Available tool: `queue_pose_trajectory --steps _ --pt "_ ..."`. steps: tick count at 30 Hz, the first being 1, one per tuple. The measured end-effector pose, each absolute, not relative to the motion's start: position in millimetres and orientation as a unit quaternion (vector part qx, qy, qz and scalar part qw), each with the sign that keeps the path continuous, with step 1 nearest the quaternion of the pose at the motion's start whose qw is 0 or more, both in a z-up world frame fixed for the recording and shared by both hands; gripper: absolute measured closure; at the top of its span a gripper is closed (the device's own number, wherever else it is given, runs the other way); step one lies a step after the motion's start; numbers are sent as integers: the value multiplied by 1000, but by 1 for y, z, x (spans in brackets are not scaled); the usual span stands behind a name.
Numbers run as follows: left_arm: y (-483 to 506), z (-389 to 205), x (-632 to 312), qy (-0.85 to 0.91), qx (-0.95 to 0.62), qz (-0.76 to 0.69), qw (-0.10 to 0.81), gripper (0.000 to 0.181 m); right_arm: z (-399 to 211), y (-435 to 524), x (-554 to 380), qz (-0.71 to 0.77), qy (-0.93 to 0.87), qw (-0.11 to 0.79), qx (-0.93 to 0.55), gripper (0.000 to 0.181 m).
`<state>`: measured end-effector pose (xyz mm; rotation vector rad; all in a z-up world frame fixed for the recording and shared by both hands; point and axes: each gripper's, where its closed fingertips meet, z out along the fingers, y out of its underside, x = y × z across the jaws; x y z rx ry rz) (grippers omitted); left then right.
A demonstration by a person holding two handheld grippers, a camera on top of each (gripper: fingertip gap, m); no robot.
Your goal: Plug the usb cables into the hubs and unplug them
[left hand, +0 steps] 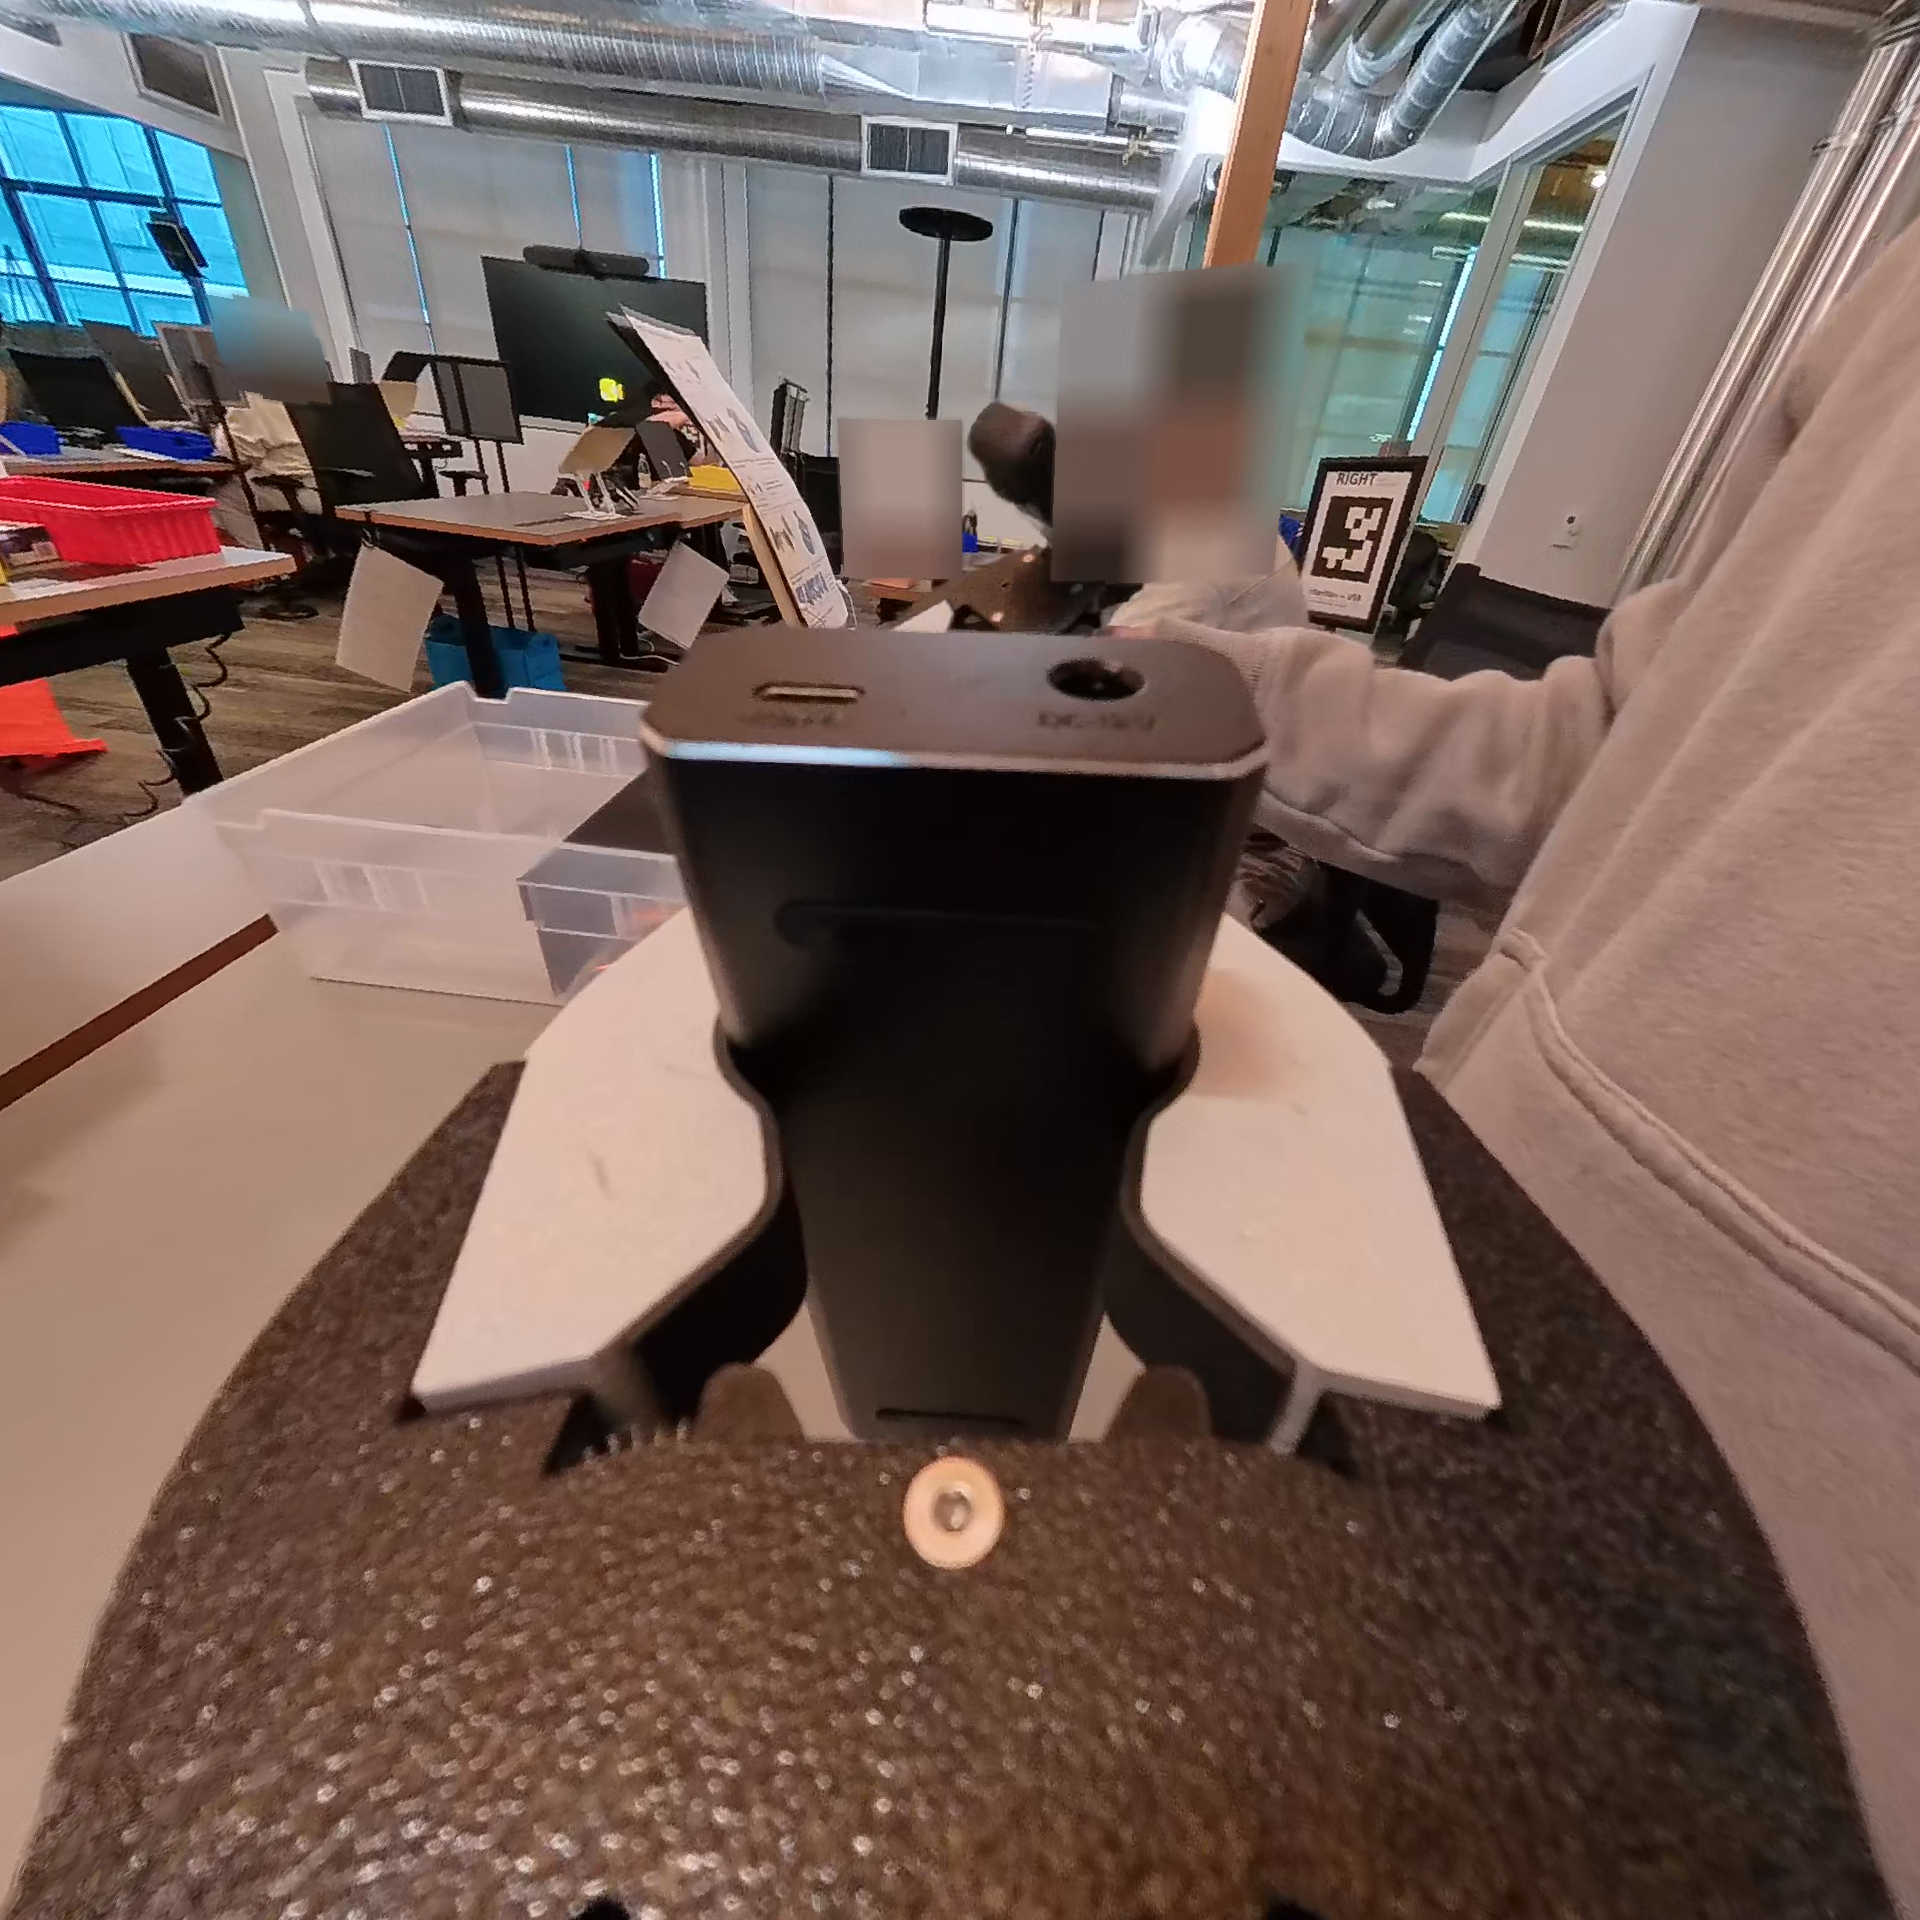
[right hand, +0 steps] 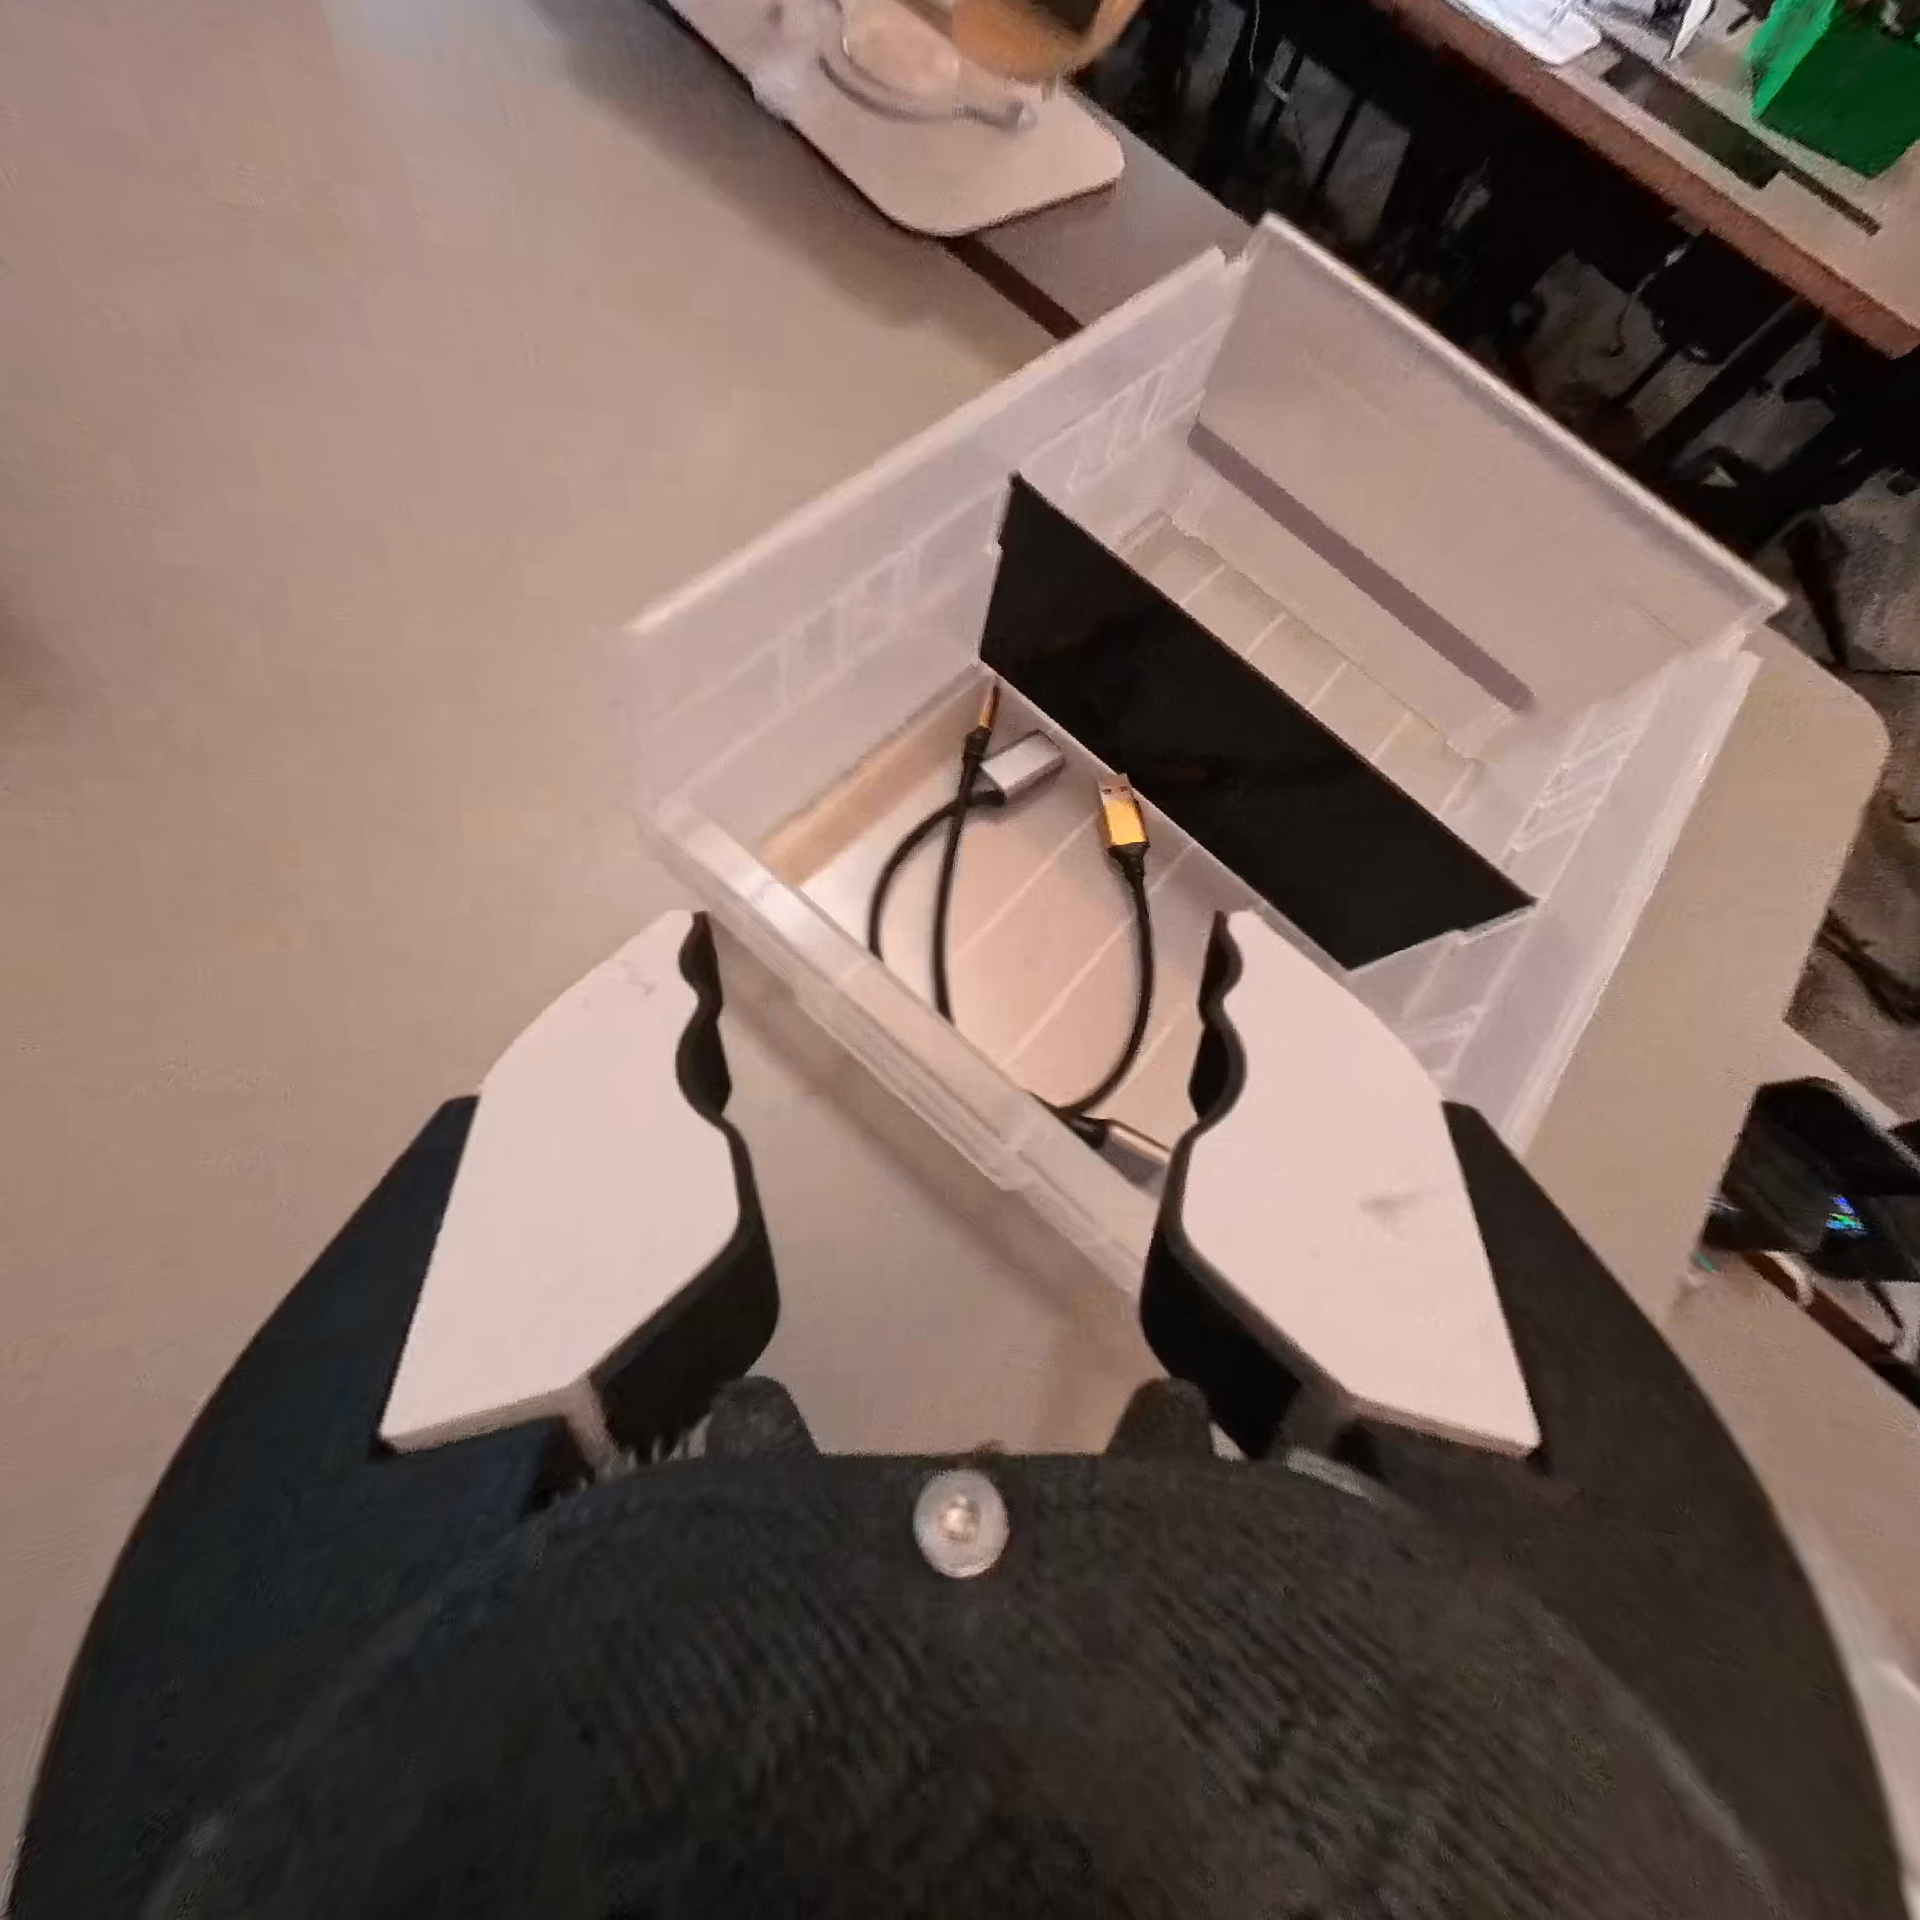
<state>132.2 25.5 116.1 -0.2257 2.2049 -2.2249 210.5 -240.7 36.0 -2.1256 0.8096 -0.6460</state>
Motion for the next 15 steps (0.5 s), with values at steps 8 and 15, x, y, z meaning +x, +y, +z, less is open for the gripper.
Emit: queue_pose_trajectory --steps 8,15 --pt "-4 124 124 690 -46 -721 -46 110 60 -66 144 -112 220 635 -732 86" --pt "-33 141 116 687 0 -722 -81 110 67 11 133 -78 142 640 -751 89"
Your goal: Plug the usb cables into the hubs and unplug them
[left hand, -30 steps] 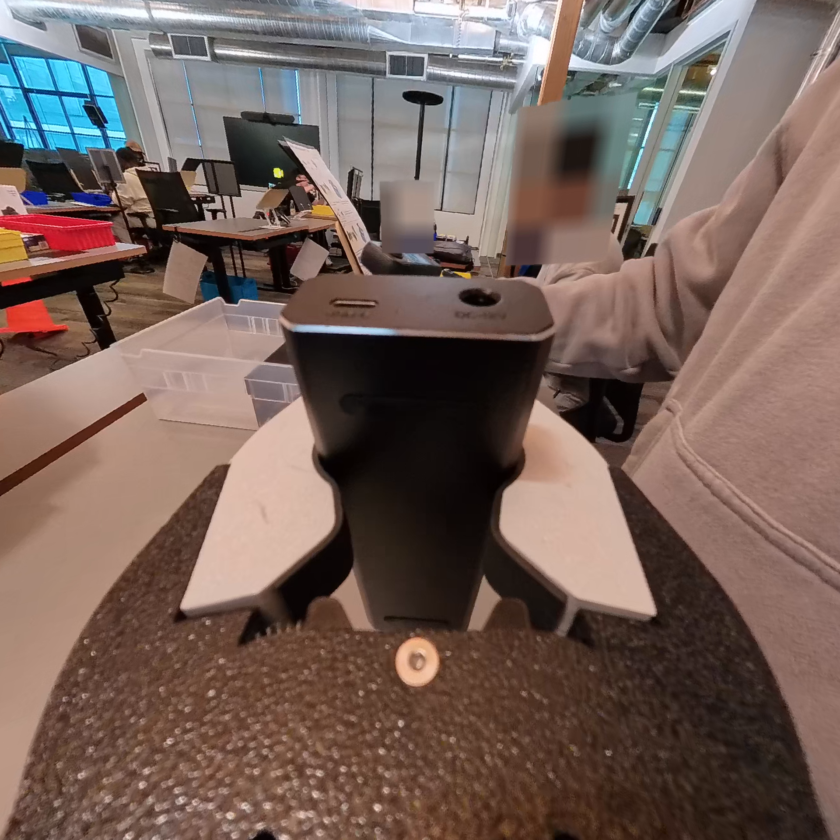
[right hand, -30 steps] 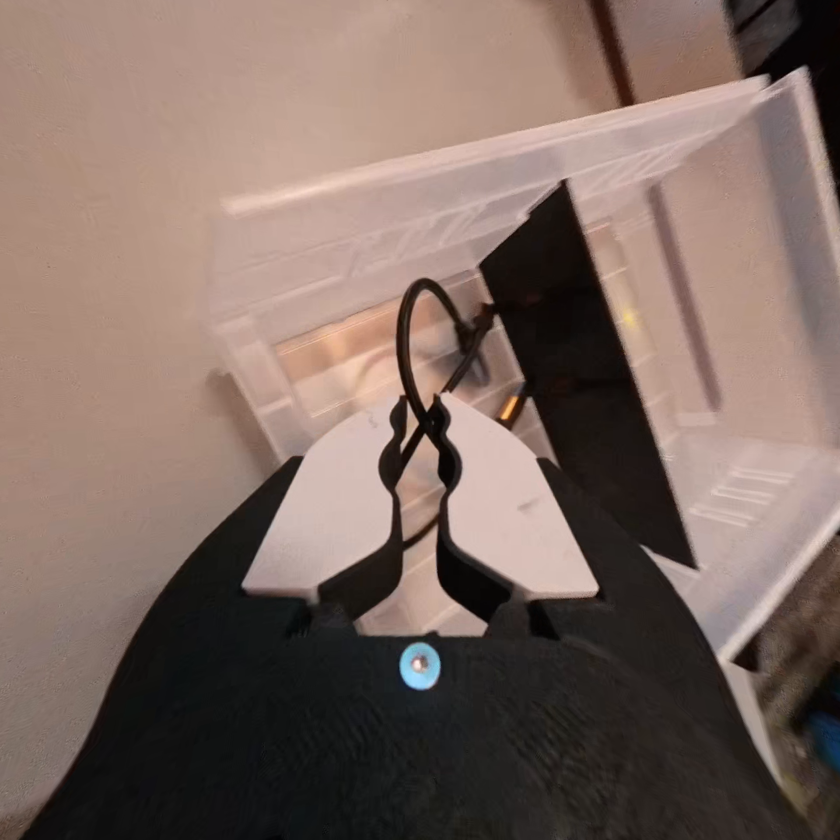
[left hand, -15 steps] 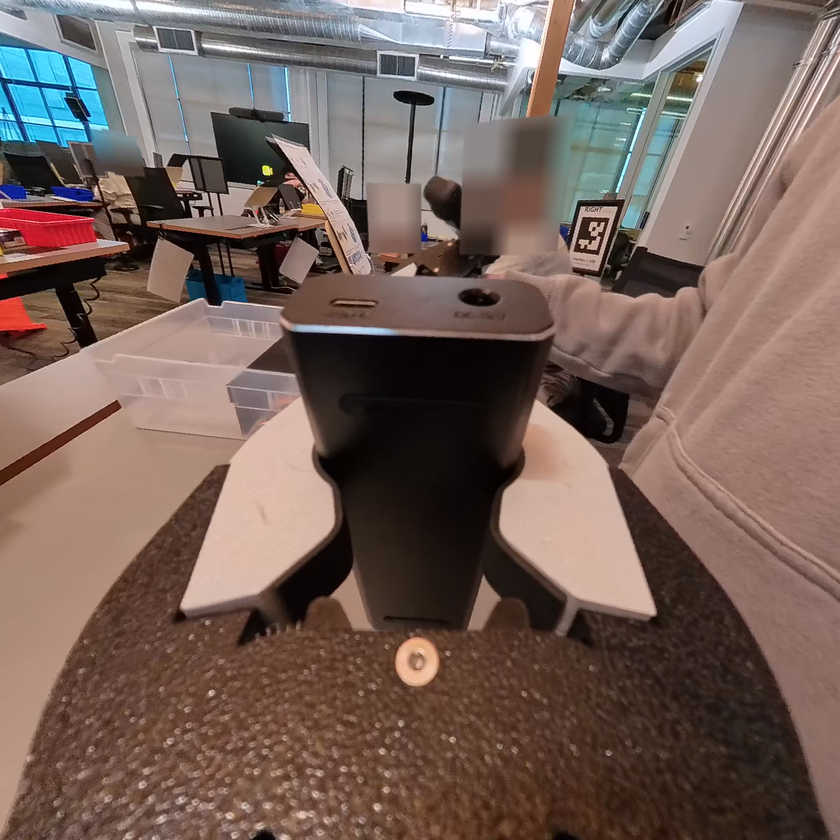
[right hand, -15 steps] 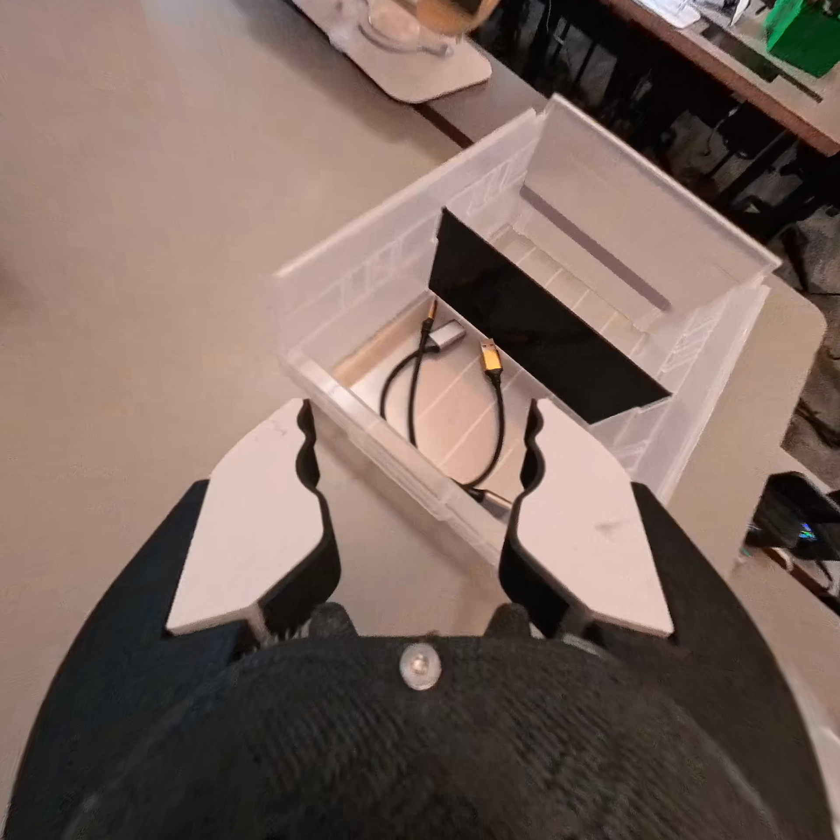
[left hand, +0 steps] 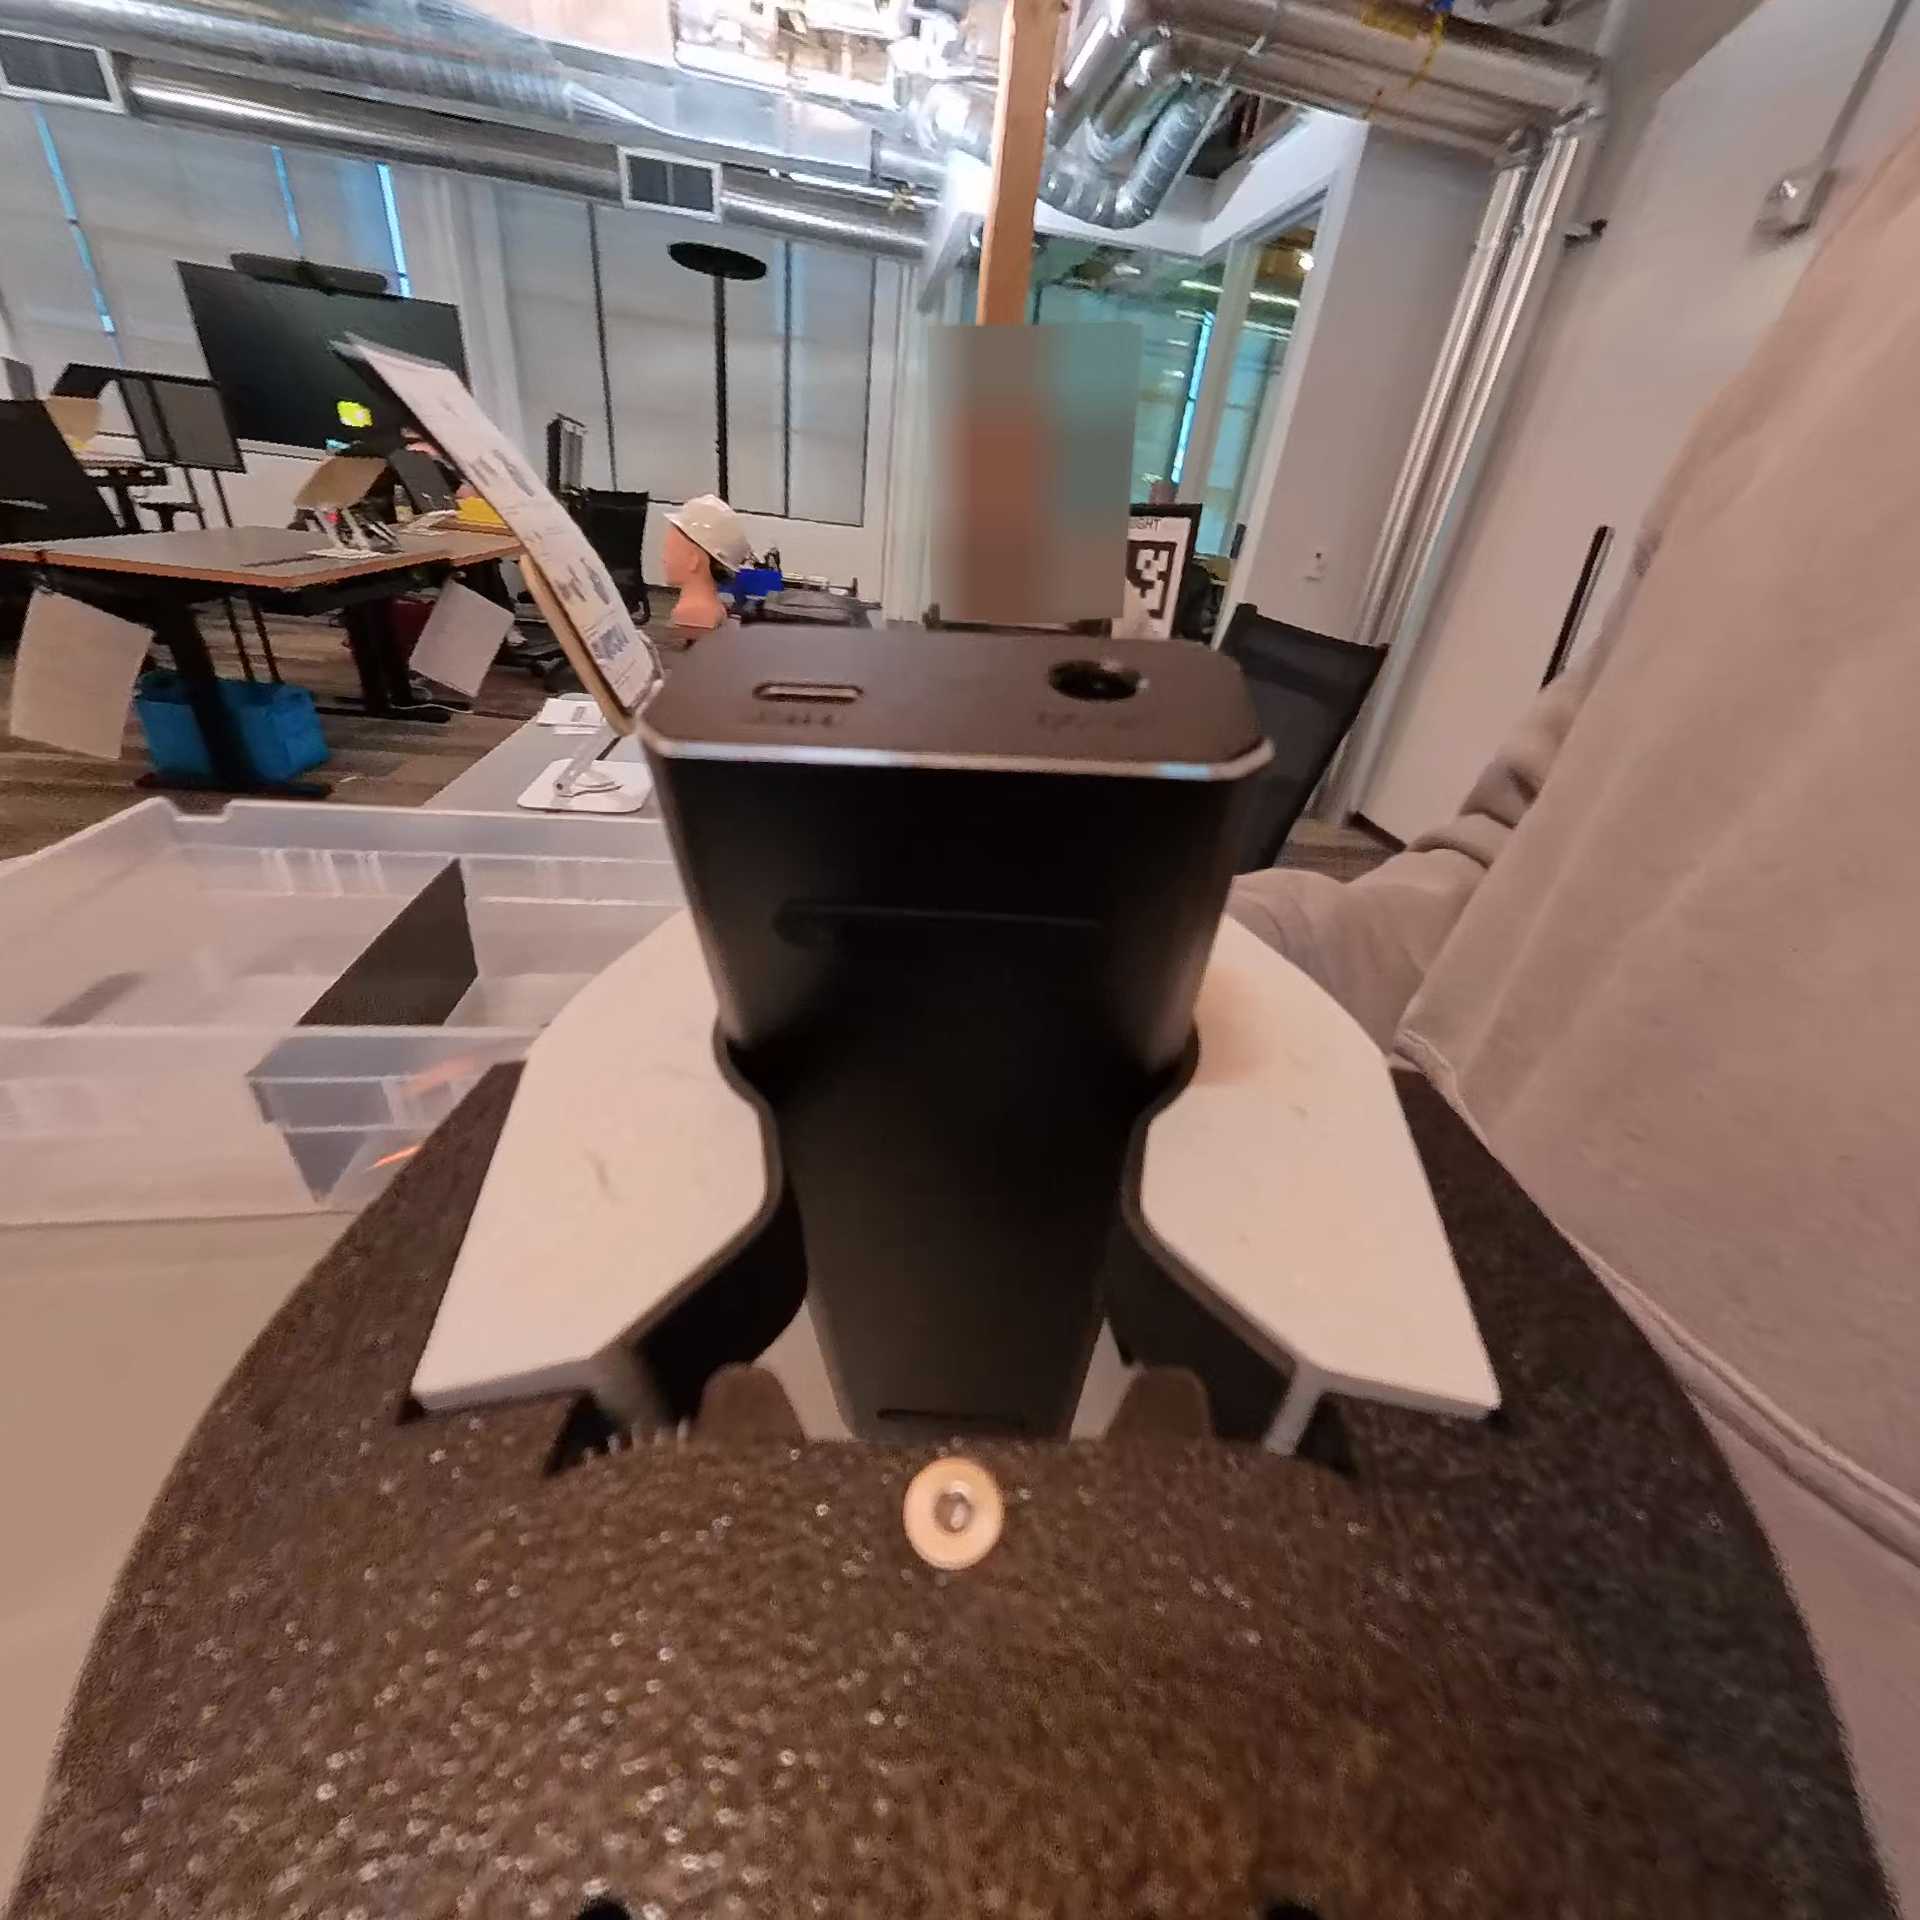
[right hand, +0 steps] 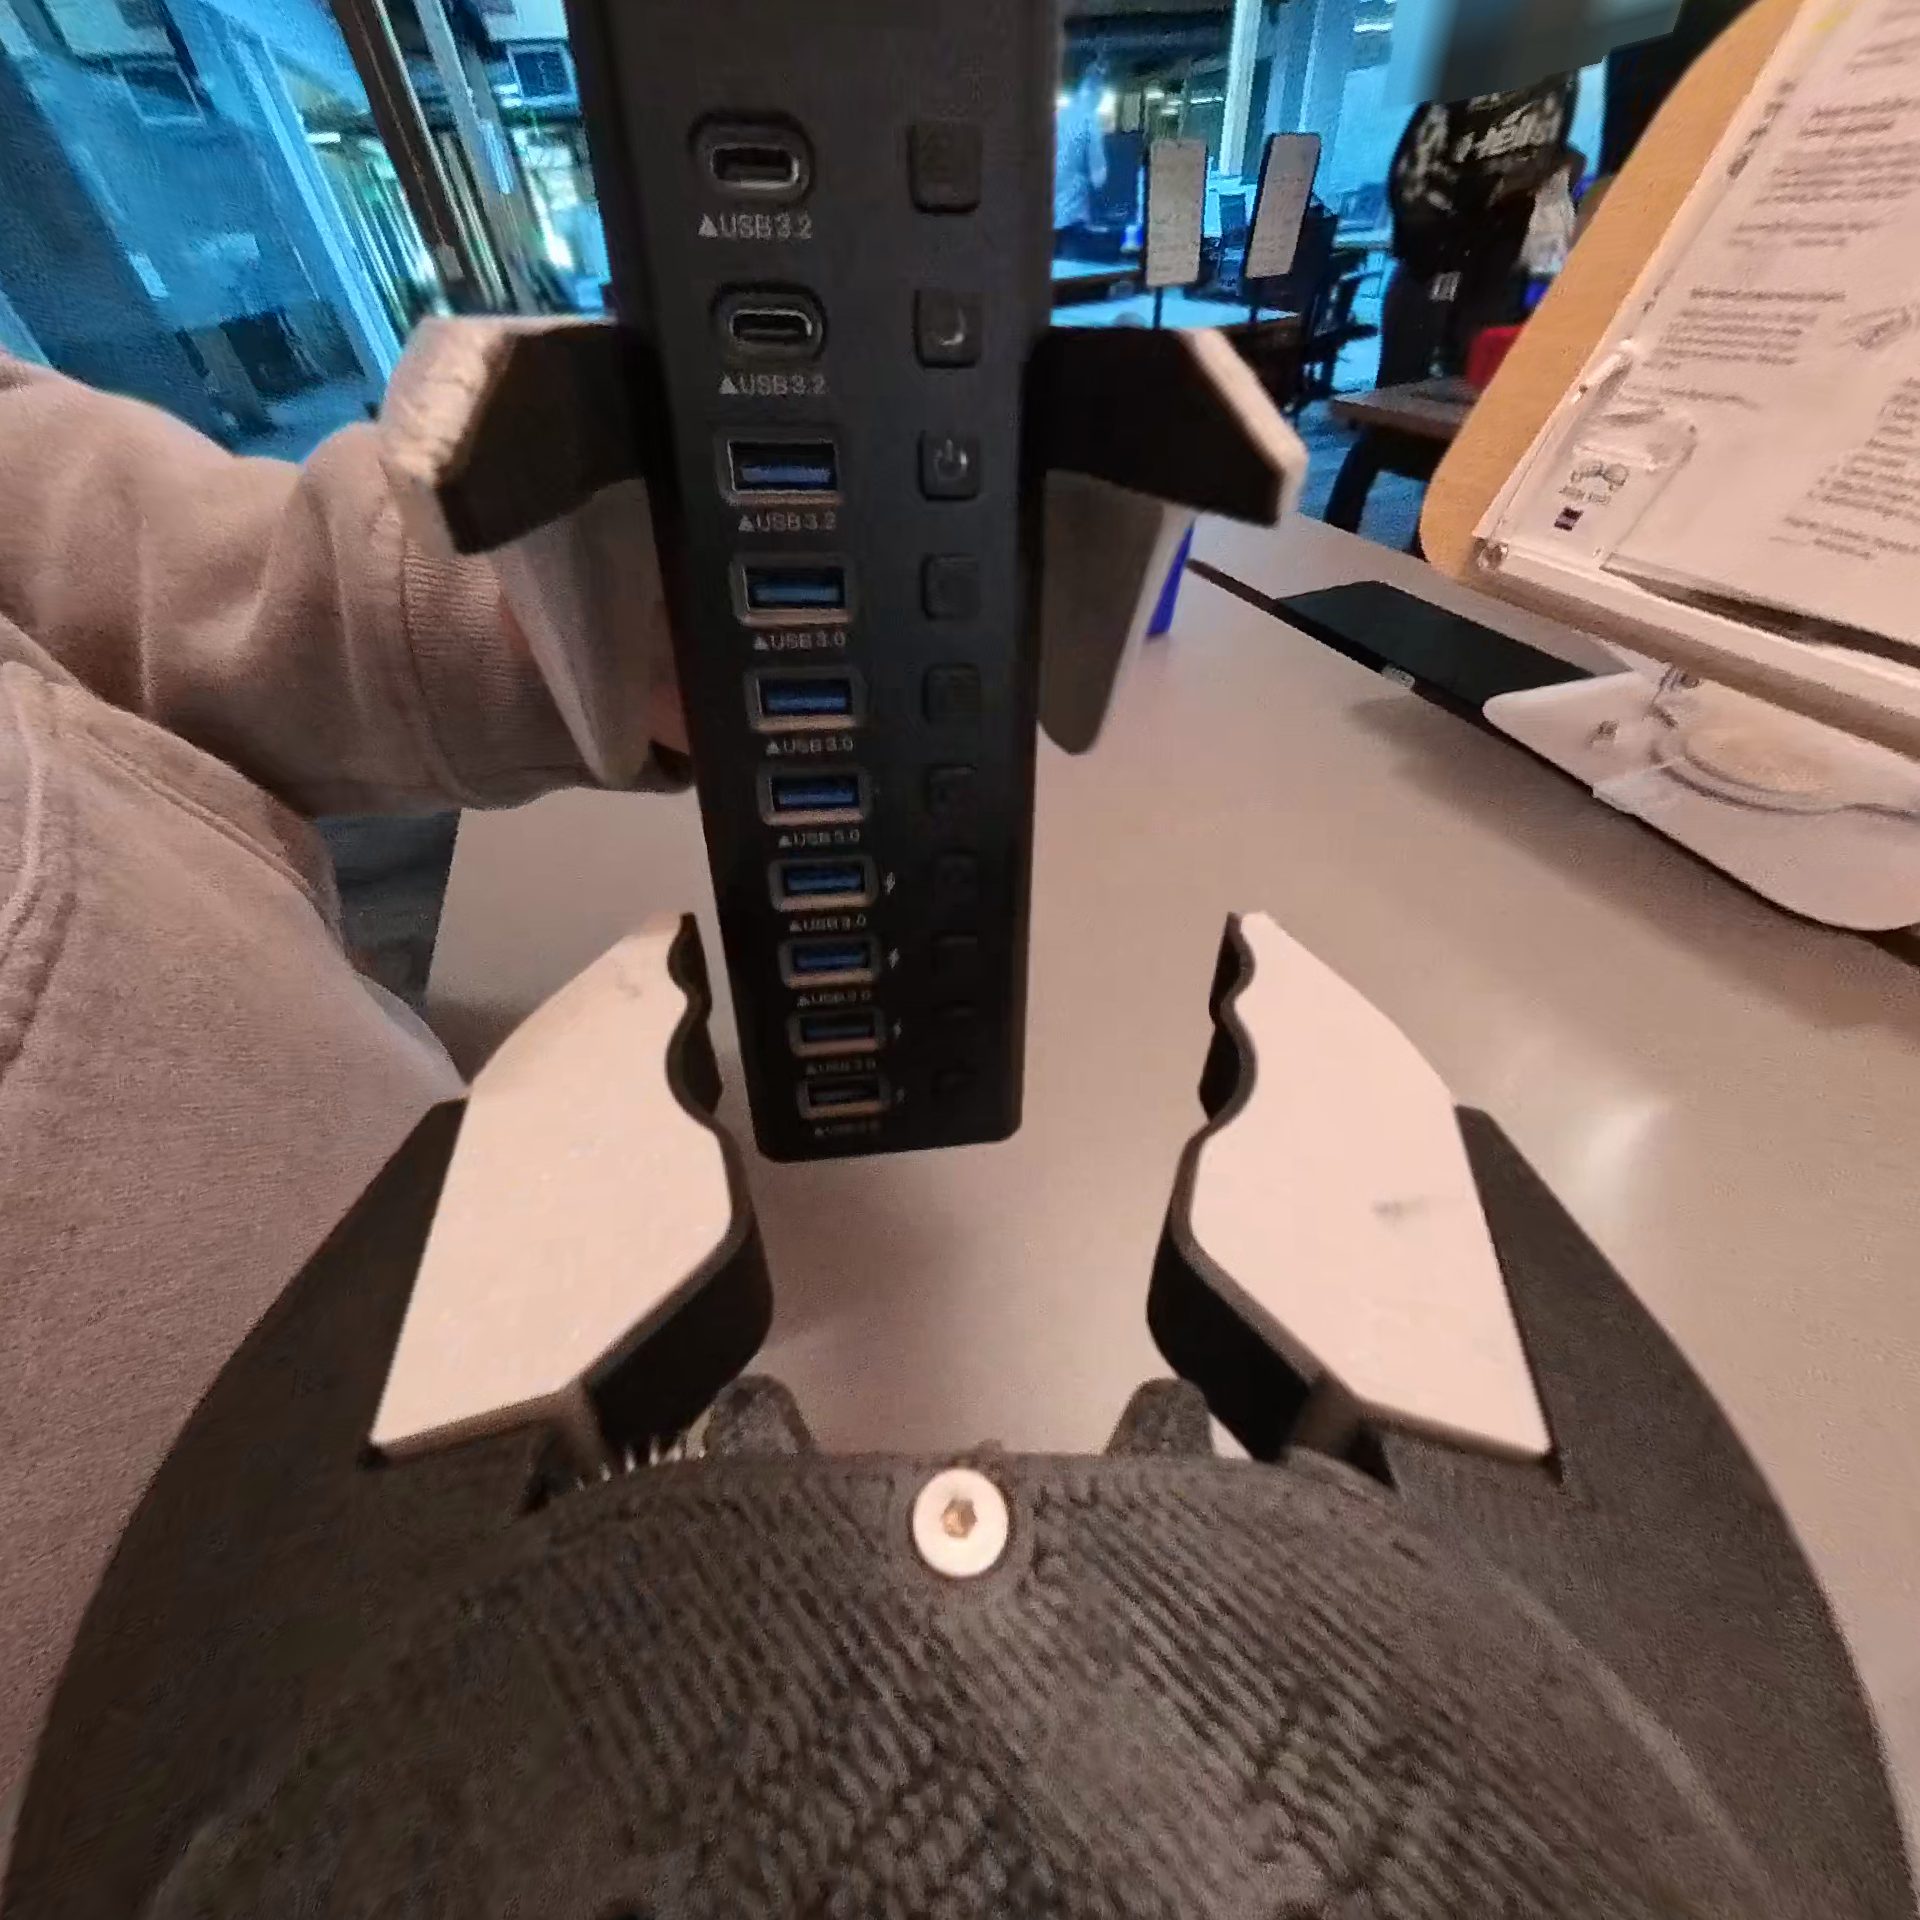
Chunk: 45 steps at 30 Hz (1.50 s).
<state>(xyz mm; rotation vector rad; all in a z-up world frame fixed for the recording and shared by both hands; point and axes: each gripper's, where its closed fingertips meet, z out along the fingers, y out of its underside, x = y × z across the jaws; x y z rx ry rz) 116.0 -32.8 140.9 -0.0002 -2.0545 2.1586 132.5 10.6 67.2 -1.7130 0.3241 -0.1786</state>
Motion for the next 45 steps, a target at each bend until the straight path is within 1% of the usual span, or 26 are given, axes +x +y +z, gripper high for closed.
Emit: queue_pose_trajectory --steps 3,5,7,9,10,16,18,20,21,23,26,27,28,29,30,31,32,33,35,37,40,42,44,45 --pt "-38 142 114 -694 -11 715 77 110 69 14 133 -78 114 634 -761 93" --pt "-39 143 114 -695 -12 715 74 110 70 17 128 -56 99 636 -763 103" --pt "-41 143 114 -693 -13 717 74 110 73 21 127 -61 88 641 -760 103" --pt "-44 141 114 -698 -14 713 69 110 74 27 123 -61 70 643 -760 116" --pt "-45 140 113 -702 -17 709 65 110 73 30 123 -67 70 640 -762 118" --pt "-48 129 108 -745 -52 665 30 110 65 25 127 -109 57 605 -787 119" --pt "-50 128 115 -762 -39 646 14 108 66 17 133 -142 66 594 -789 119" --pt "-50 125 125 -778 -13 628 -7 108 67 5 142 -176 76 573 -797 120" --pt "-49 126 130 -781 6 624 -12 104 69 -4 150 -211 85 558 -798 120" --pt "-46 130 135 -783 52 620 14 96 71 -26 164 -266 103 519 -806 121" --pt "-41 139 136 -780 128 608 72 85 75 -69 188 -380 129 414 -817 120" --pt "-39 143 138 -780 147 604 73 87 76 -83 193 -414 131 375 -819 120" --pt "-36 145 143 -780 170 599 64 92 78 -95 197 -446 129 335 -820 120" --pt "-35 144 147 -784 192 588 57 101 80 -103 199 -470 116 298 -822 120" --pt "-34 142 149 -790 209 573 59 105 83 -107 199 -493 96 266 -823 120" --pt "-33 137 152 -801 227 551 57 110 86 -109 199 -513 78 240 -821 120" --pt "-32 129 155 -812 242 528 47 120 89 -108 199 -527 62 222 -818 121" --pt "-31 122 157 -823 245 511 41 124 90 -104 197 -533 48 215 -817 121" --pt "-32 110 157 -834 250 490 52 132 95 -93 194 -543 28 219 -810 120" --pt "-30 105 156 -830 250 493 70 140 92 -93 194 -549 20 200 -811 120" --pt "-31 99 154 -821 243 508 97 152 81 -91 194 -532 16 217 -819 120" --pt "-32 95 154 -812 245 517 111 153 70 -89 193 -509 27 242 -826 120" --pt "-31 92 153 -809 241 523 118 153 65 -88 191 -476 48 292 -828 119" --pt "-31 91 152 -806 239 527 124 153 63 -88 190 -454 67 321 -829 116"
